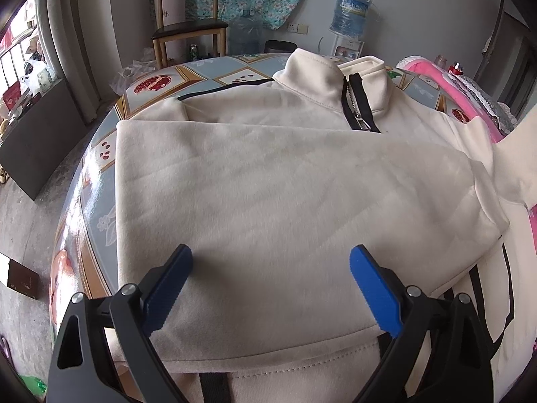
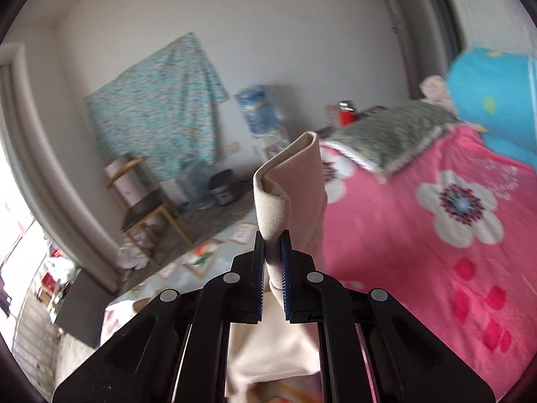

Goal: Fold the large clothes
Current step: 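Grasp the other sleeve on the pink blanket with the right tool and lift, then lay the held sleeve across the jacket front with the right tool, release, then grasp the jacket side edge with the left tool and fold it inward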

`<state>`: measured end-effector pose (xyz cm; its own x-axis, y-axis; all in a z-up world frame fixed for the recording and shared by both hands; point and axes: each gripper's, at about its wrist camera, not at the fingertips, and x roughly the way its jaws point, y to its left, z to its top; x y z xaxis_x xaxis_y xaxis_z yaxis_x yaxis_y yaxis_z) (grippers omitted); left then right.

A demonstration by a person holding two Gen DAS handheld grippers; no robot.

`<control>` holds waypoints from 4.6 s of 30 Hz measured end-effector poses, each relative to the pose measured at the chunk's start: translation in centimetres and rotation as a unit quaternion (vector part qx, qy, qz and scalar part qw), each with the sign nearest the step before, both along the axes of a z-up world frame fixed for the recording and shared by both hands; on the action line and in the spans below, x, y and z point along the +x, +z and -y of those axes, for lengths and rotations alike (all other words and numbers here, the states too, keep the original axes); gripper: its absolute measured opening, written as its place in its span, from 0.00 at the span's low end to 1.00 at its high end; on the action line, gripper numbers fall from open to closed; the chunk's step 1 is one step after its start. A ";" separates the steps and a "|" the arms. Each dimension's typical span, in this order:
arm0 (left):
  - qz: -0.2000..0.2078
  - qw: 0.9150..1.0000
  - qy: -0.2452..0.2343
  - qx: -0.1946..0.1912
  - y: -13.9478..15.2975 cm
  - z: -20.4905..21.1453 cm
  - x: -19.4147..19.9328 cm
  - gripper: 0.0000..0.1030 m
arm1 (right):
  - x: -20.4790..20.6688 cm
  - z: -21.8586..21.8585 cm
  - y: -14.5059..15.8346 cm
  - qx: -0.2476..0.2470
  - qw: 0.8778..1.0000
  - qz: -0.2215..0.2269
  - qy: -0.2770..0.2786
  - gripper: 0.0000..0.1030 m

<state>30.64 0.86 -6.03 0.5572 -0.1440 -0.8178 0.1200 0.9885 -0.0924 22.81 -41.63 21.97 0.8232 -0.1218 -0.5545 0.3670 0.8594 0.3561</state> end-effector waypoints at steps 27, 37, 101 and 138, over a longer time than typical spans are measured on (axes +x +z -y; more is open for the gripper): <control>0.038 0.998 -0.025 -0.051 3.6 -4.1 -6.1 0.89 | 6.2 -31.8 -20.7 0.060 0.925 -0.187 0.325 0.50; 0.009 0.973 -0.065 -0.223 5.1 -1.9 -2.6 0.73 | -0.9 -20.3 -19.3 0.083 0.961 -0.161 0.208 0.56; 0.011 0.991 -0.110 0.073 1.3 -0.5 -3.5 0.20 | -0.2 -15.5 -20.5 0.220 0.950 -0.139 0.176 0.54; 0.106 0.979 -0.134 0.109 3.9 -2.4 -5.7 0.16 | 0.4 -10.8 -24.9 0.395 0.901 -0.165 0.067 0.28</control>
